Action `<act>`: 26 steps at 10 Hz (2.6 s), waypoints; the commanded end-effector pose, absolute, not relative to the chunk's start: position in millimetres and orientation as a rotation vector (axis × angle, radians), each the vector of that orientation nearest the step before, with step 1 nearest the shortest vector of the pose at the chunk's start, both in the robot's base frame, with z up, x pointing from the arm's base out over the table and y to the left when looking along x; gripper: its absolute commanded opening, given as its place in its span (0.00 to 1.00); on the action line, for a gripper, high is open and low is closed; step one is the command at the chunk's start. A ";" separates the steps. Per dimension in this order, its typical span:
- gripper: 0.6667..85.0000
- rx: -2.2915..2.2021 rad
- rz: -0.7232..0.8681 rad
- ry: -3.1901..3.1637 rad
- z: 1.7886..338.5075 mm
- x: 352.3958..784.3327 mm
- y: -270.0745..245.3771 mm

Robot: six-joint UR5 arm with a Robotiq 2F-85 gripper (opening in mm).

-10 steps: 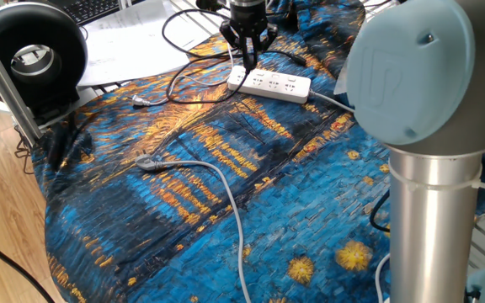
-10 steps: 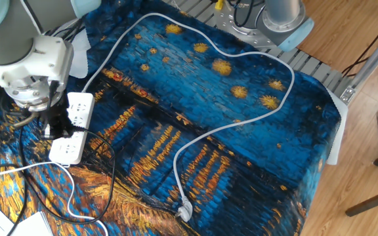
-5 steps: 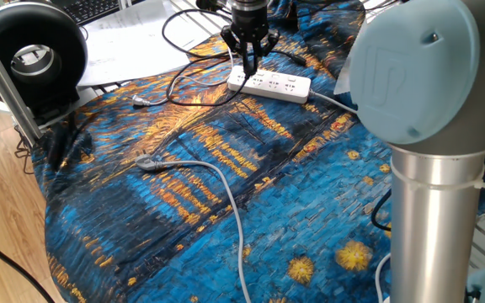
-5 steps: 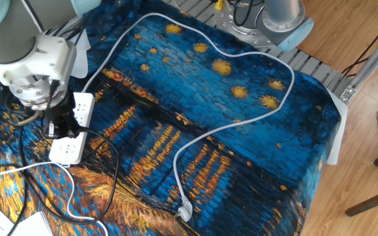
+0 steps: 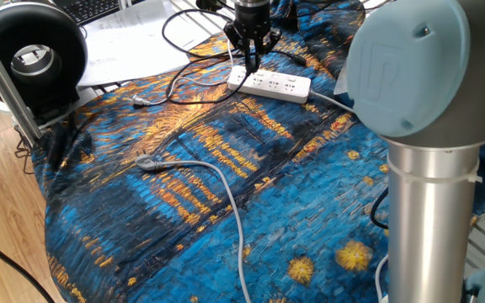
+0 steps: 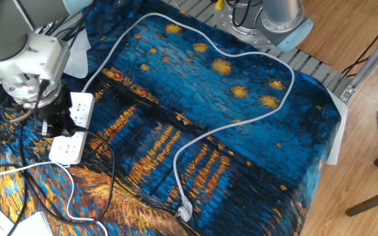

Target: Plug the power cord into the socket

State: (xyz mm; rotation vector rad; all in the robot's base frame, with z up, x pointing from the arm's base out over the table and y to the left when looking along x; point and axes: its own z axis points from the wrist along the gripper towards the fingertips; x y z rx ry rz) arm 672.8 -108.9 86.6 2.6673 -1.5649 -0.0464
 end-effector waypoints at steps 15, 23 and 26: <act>0.01 2.619 -0.095 -1.651 76.4 664.0 -111.6; 0.01 2.458 -0.105 -1.817 77.9 655.8 -119.3; 0.01 2.445 -0.115 -1.853 73.1 639.3 -139.7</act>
